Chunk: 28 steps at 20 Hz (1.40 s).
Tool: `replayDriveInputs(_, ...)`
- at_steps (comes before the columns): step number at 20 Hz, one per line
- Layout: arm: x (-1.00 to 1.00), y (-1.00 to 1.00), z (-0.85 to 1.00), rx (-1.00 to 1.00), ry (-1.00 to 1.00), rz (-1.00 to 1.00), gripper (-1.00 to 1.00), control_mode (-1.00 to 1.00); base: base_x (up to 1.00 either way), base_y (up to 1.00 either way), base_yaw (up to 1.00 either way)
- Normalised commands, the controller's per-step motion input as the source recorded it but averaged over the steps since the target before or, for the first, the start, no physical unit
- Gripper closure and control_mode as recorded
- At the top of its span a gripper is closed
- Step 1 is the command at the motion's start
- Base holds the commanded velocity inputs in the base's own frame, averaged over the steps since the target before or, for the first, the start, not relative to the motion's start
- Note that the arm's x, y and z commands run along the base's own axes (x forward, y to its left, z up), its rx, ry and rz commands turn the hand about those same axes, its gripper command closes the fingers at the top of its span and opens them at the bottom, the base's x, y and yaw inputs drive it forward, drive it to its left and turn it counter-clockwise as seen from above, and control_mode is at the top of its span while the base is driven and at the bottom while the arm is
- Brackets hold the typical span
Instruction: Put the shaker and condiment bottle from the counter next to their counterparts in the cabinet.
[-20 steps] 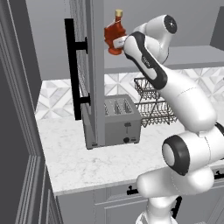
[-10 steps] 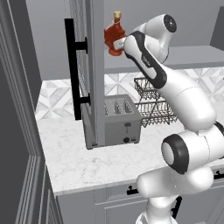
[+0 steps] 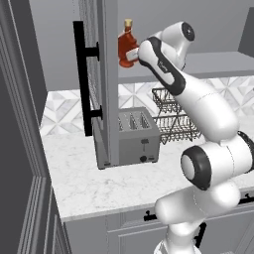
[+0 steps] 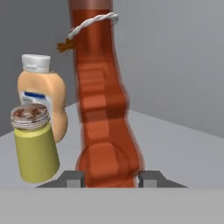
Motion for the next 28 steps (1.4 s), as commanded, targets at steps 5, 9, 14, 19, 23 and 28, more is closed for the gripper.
replayDriveInputs(5,0.32,0.01,-0.14,0.0,0.01,0.07,1.0,-1.0,0.0,0.0,0.0)
replayDriveInputs(9,0.22,0.01,-0.12,0.0,0.02,0.08,1.0,-1.0,0.0,0.0,0.0)
replayDriveInputs(14,0.14,0.03,-0.15,0.0,0.02,0.06,1.0,-1.0,0.0,0.0,0.0)
replayDriveInputs(19,0.01,0.07,-0.18,-0.02,0.01,0.02,1.0,-1.0,0.0,0.0,0.0)
replayDriveInputs(23,0.02,0.13,-0.13,-0.03,0.0,0.0,1.0,-1.0,0.0,0.0,0.0)
replayDriveInputs(28,0.17,0.16,-0.12,-0.01,0.0,0.0,1.0,-1.0,0.0,0.0,0.0)
